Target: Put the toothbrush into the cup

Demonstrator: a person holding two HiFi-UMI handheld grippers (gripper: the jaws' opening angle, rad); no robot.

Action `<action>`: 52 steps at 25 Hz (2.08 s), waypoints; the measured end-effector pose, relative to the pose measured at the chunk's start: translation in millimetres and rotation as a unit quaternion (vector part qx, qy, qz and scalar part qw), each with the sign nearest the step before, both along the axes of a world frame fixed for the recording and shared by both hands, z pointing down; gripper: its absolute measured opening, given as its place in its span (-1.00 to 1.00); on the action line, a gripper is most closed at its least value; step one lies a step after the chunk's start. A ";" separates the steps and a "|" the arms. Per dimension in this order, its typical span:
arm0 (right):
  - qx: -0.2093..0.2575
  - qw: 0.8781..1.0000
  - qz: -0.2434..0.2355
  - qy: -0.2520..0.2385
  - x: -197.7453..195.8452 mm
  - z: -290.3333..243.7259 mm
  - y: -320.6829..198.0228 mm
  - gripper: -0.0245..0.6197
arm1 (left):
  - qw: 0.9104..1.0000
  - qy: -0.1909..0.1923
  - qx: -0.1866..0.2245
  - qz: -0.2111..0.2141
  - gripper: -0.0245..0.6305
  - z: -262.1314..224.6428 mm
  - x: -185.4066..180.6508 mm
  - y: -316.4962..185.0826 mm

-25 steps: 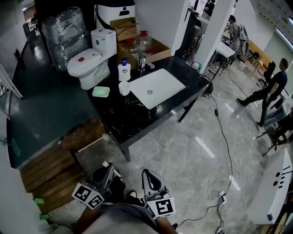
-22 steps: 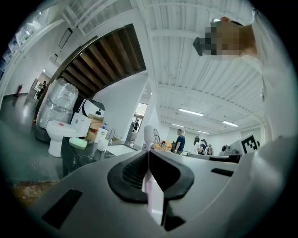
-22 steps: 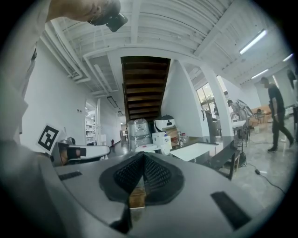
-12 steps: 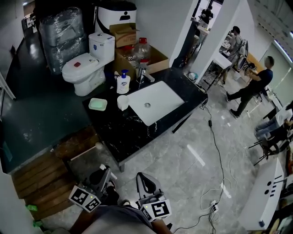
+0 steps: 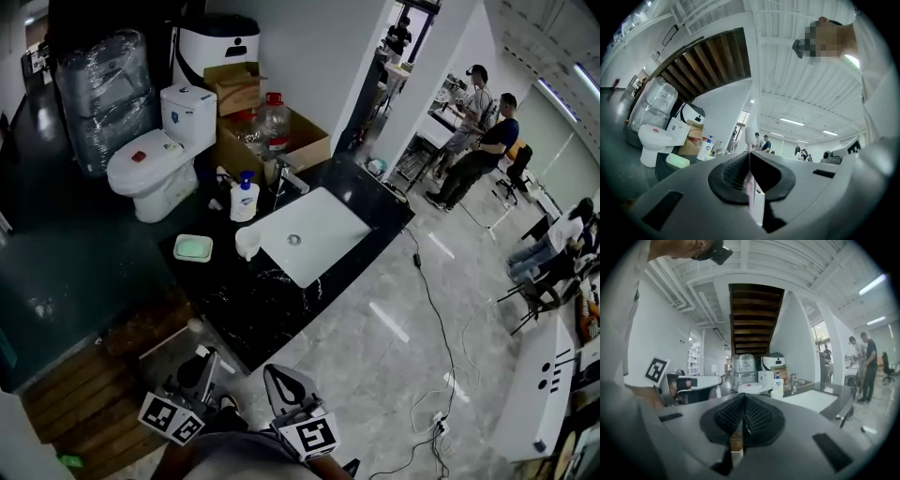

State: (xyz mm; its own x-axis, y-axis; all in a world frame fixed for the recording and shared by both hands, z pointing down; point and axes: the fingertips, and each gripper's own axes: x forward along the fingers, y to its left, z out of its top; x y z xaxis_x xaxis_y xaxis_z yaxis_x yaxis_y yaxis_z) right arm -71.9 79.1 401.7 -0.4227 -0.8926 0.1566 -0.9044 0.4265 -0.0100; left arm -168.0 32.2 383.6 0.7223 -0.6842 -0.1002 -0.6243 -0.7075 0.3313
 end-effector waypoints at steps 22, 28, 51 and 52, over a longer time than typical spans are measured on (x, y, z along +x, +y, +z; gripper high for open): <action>-0.046 0.998 -0.028 -0.034 -3.4 27.4 -89.2 -0.90 | 1.000 -0.002 0.000 0.017 -0.87 -5.8 30.9 -96.1; -0.039 0.997 -0.046 -0.051 26.7 22.0 -138.3 -0.90 | 0.999 -0.032 0.019 -0.003 -0.87 -10.0 63.9 -133.3; -0.064 0.991 -0.085 -0.080 95.2 43.7 -215.7 -0.90 | 0.993 -0.060 0.044 -0.090 -0.87 -14.5 110.5 -232.7; -0.065 0.991 -0.082 -0.080 96.6 43.1 -219.2 -0.90 | 0.993 -0.062 0.045 -0.089 -0.87 -15.0 109.6 -238.7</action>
